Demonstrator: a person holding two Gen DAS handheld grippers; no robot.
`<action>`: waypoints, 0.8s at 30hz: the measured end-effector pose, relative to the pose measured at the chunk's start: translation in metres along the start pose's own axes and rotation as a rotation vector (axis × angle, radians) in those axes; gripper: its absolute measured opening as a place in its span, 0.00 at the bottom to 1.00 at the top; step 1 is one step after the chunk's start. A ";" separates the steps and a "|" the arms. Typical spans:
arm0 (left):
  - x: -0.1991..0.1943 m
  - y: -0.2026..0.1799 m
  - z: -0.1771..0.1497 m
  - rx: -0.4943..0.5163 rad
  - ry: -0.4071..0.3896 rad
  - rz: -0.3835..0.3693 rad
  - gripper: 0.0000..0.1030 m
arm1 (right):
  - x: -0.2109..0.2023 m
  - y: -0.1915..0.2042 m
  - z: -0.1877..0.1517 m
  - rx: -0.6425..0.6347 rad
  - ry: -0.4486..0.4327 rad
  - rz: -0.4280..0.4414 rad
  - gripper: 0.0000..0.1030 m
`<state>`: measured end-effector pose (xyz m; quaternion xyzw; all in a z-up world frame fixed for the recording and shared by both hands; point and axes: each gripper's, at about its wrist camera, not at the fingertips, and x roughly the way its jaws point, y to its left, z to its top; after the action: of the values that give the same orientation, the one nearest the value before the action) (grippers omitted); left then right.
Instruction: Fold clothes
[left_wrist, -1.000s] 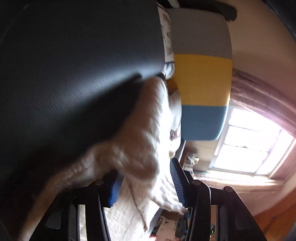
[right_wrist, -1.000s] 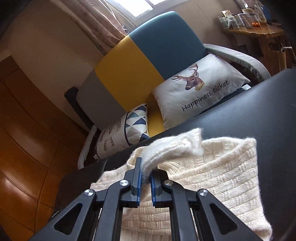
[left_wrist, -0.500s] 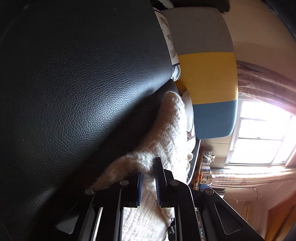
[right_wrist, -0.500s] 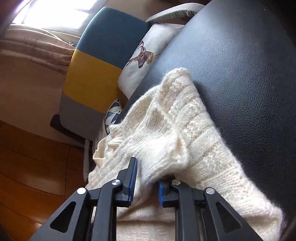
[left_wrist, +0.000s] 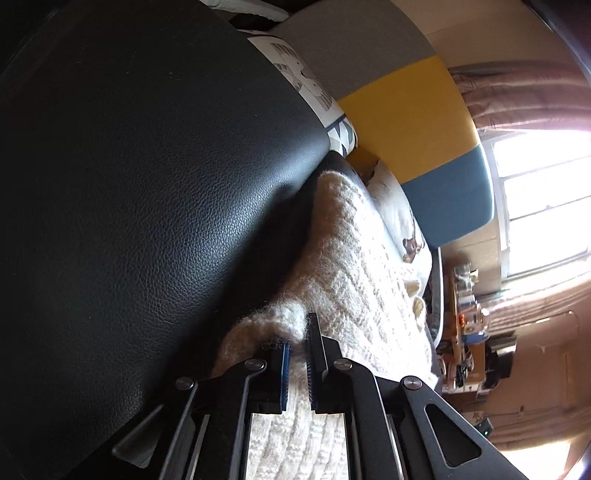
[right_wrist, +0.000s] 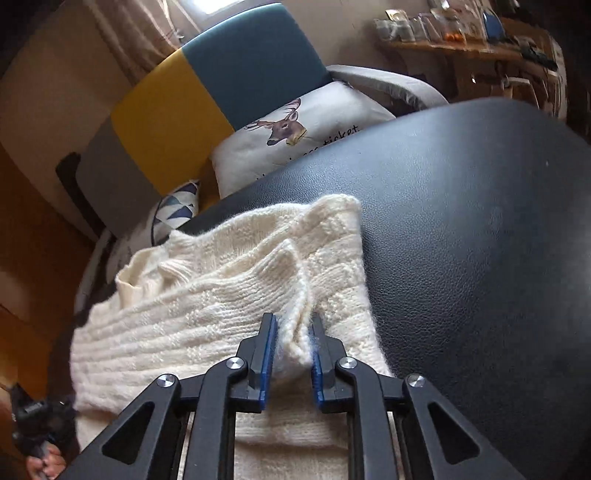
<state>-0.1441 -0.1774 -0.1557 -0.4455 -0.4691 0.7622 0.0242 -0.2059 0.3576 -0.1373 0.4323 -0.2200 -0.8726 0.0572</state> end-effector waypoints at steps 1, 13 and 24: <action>-0.003 0.002 0.000 -0.006 0.017 -0.016 0.11 | -0.005 -0.002 0.002 0.013 -0.013 -0.003 0.17; -0.036 -0.011 0.044 0.126 -0.018 -0.039 0.50 | -0.007 0.110 -0.003 -0.388 -0.037 0.044 0.24; 0.028 -0.036 0.076 0.268 0.066 -0.043 0.16 | 0.032 0.112 -0.014 -0.434 0.057 -0.013 0.24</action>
<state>-0.2278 -0.1972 -0.1351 -0.4532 -0.3716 0.8021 0.1151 -0.2252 0.2438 -0.1194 0.4355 -0.0223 -0.8874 0.1494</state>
